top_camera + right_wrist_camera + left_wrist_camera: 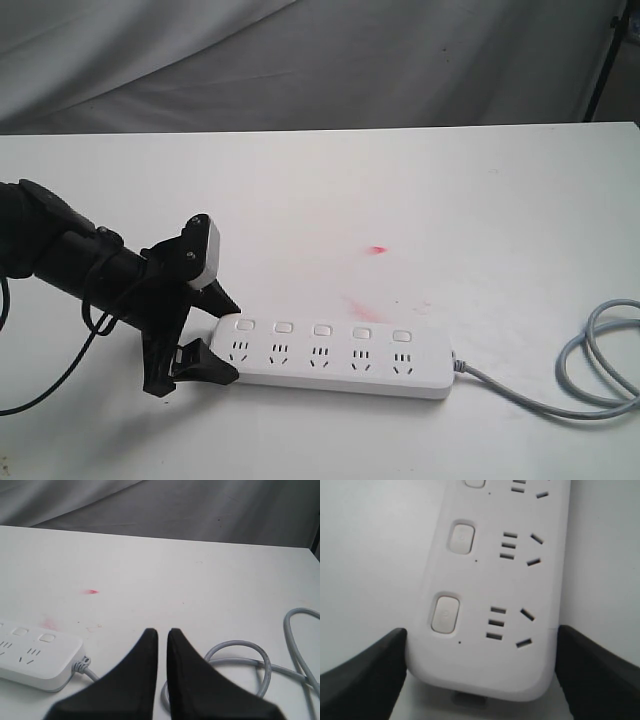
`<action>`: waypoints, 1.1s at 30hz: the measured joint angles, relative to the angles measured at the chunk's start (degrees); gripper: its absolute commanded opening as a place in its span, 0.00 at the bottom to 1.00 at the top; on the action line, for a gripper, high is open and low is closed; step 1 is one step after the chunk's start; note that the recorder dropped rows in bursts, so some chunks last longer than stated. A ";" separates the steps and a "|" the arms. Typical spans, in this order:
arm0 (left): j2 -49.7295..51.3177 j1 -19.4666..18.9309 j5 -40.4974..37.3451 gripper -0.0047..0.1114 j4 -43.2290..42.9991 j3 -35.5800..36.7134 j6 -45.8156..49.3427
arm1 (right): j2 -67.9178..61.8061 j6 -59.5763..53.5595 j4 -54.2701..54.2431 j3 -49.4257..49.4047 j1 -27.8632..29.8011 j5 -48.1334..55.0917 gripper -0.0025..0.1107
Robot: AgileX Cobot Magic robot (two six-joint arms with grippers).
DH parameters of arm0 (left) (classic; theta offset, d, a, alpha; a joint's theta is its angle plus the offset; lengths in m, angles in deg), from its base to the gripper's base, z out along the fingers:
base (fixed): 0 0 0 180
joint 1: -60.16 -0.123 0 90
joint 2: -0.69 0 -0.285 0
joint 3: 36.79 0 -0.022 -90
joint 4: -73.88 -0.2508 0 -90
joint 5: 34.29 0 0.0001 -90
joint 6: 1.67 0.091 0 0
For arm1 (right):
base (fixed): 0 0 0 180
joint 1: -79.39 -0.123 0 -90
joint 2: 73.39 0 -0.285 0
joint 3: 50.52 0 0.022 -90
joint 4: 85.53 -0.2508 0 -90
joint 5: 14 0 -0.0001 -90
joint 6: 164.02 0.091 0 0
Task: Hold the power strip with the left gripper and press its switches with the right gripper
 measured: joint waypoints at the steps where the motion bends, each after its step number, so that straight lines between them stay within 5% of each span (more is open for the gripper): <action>1: 0.00 0.00 0.00 0.04 0.00 0.00 0.00 | 0.00 0.00 0.00 0.00 0.00 0.00 0.08; 9: 0.00 0.00 -0.23 0.08 0.10 0.00 -1.91 | 0.00 0.00 0.00 0.00 0.00 0.13 0.08; 12: 0.00 0.00 -0.33 0.30 0.51 0.00 -3.12 | 0.00 0.00 0.00 0.00 0.00 0.13 0.08; 15: 0.00 0.00 -0.33 0.66 0.76 0.00 -3.36 | 0.00 0.00 0.00 0.00 0.00 0.13 0.08; 17: 0.00 0.00 -0.33 0.78 0.88 0.00 -3.36 | 0.00 0.00 0.00 0.00 0.00 0.13 0.08; 33: -1.12 0.00 0.14 0.79 5.22 0.00 -3.91 | 0.00 0.00 0.12 0.00 0.00 0.13 0.08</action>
